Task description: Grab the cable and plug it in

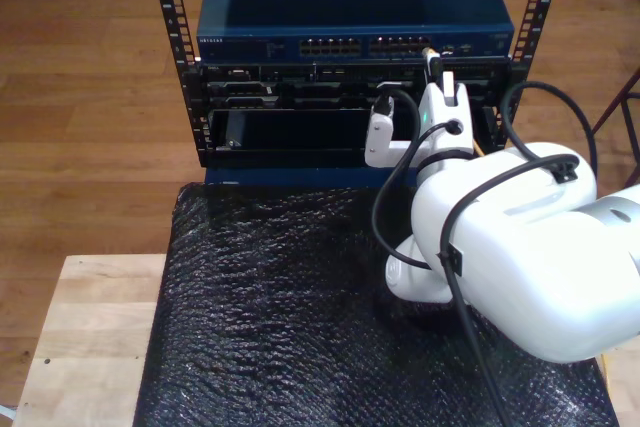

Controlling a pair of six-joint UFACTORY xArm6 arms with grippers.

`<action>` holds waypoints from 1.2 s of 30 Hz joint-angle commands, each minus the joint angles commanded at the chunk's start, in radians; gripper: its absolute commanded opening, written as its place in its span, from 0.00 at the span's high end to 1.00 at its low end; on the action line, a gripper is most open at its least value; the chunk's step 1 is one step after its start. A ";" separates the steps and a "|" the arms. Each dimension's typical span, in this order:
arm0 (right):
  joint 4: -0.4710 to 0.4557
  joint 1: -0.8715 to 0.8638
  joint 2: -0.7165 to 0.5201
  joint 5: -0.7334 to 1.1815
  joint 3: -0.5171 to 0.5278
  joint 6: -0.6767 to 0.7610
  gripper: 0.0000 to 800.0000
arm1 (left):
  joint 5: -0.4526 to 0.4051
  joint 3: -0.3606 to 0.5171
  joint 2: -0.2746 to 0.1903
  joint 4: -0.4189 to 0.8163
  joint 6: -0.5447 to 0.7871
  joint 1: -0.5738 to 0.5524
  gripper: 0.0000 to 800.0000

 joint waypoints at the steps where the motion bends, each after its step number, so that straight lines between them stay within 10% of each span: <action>1: 0.000 0.000 0.003 0.000 -0.008 0.000 1.00 | 0.000 0.000 0.000 0.000 -0.002 0.000 0.00; 36: 0.003 -0.005 0.035 0.000 -0.054 0.005 1.00 | 0.000 0.000 0.000 0.000 -0.002 0.000 0.00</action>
